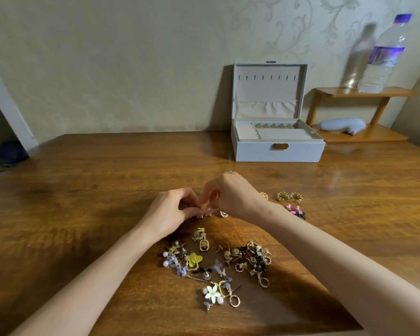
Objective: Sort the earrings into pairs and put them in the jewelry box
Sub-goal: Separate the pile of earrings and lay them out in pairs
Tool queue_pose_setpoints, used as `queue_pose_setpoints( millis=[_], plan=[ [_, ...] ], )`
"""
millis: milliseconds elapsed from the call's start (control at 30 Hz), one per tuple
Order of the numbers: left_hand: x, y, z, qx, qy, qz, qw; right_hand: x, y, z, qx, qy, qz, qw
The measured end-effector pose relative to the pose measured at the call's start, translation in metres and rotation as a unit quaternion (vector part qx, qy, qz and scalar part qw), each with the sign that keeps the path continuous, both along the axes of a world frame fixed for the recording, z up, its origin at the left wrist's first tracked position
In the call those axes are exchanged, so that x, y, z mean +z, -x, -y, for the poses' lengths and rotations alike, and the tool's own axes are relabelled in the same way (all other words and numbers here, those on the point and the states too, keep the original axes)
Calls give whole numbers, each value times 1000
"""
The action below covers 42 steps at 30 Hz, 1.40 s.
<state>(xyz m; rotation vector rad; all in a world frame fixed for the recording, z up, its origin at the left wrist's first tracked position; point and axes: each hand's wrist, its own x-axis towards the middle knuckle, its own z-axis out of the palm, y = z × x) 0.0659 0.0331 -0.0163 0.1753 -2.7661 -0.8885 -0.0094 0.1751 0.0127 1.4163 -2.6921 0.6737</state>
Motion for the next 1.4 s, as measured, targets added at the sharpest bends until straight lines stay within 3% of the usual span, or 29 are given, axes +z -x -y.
queue_pose_setpoints(
  millis=[767, 967, 1167, 1400],
  plan=[
    [-4, 1, -11, -91, 8, -20, 996, 5, -2, -24, -3, 90, 14, 996],
    [4, -4, -4, -73, 6, -43, 996, 3, -7, -32, 15, 96, 11, 995],
    [0, -10, -2, -73, 43, -6, 996, -2, -10, -35, 39, 54, 14, 998],
    [0, -12, -1, -63, 59, -21, 996, -6, -28, -34, 72, 0, -2, 997]
  ],
)
